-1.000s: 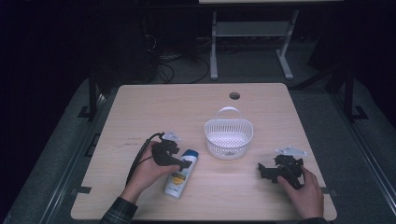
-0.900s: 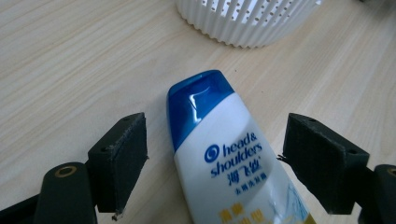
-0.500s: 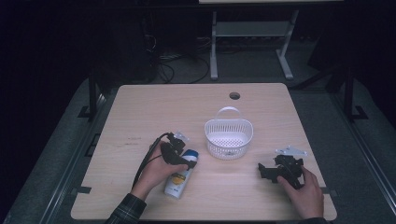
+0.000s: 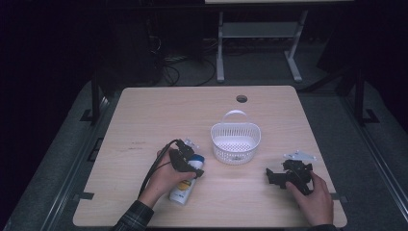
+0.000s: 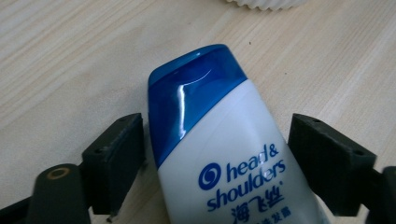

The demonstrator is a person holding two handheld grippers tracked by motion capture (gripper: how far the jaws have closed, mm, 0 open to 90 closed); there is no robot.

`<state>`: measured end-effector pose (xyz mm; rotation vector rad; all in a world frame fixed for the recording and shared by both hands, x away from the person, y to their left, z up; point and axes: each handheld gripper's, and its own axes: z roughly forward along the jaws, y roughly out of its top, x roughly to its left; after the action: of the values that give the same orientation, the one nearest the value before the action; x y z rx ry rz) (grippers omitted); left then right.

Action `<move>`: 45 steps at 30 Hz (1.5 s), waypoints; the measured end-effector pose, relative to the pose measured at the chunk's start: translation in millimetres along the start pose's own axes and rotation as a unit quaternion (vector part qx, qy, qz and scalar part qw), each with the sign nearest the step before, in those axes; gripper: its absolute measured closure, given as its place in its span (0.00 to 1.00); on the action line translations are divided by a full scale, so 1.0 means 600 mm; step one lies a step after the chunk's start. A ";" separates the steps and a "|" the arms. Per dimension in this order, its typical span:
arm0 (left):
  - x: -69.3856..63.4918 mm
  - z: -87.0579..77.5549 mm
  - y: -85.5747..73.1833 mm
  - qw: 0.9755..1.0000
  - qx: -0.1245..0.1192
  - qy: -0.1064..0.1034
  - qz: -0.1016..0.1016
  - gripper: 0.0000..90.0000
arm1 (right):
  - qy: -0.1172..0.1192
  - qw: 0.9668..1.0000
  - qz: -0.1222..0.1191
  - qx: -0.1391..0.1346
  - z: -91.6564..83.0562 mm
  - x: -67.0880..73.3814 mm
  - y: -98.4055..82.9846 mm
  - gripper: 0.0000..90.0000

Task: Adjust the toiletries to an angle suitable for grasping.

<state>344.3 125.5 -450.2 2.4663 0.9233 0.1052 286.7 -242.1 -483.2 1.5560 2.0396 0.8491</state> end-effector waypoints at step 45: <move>0.015 -0.038 -0.011 0.999 -0.048 -0.024 0.000 0.40 | 0.000 1.000 0.001 0.000 0.000 0.000 0.000 0.00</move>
<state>341.9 145.4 -434.5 2.3702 0.8778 0.0874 286.5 -242.0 -483.2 1.5576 2.0389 0.8488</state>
